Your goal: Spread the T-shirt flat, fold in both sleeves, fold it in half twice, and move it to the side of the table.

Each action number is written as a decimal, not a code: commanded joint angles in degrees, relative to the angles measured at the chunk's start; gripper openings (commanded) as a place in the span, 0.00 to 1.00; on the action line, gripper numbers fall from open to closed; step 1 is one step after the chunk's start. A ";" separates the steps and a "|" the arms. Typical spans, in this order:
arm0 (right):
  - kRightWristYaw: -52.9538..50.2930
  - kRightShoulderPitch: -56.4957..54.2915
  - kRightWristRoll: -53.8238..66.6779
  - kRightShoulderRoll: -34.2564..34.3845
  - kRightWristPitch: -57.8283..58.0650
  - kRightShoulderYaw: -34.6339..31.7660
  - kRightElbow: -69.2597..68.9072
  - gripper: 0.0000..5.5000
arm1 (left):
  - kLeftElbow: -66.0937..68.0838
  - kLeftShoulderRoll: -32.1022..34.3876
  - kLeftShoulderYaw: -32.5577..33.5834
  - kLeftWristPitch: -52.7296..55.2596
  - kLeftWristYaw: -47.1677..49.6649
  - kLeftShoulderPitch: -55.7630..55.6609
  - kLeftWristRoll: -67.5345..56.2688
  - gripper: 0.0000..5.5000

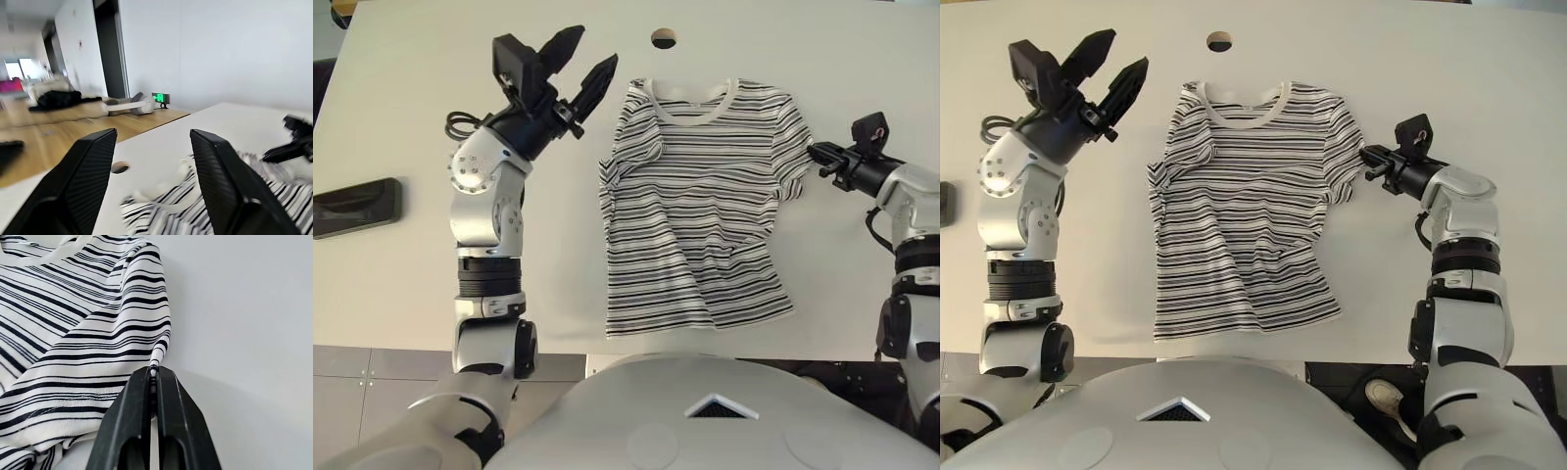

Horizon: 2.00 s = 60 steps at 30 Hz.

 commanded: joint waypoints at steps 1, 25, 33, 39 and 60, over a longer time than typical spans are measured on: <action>0.08 1.79 1.17 -1.14 3.88 -0.79 -8.27 0.02 | 3.40 4.63 -2.69 -16.55 -5.34 3.71 6.15 0.51; -4.20 -2.30 2.80 11.22 21.15 10.79 -27.63 0.02 | 24.90 17.92 -14.81 -70.56 24.46 1.16 65.05 0.51; -4.76 -3.79 2.01 13.97 18.67 11.17 -21.54 0.18 | 24.24 20.68 -20.12 -68.81 36.88 0.16 73.85 0.51; -2.32 -1.17 3.60 13.14 20.44 11.51 -28.06 0.22 | 22.89 22.49 -23.52 -67.62 42.70 -0.58 75.97 0.51; 33.41 43.34 13.25 -12.88 -16.07 -16.89 -53.71 0.22 | 16.78 48.71 -30.20 -69.01 19.50 10.01 36.34 0.51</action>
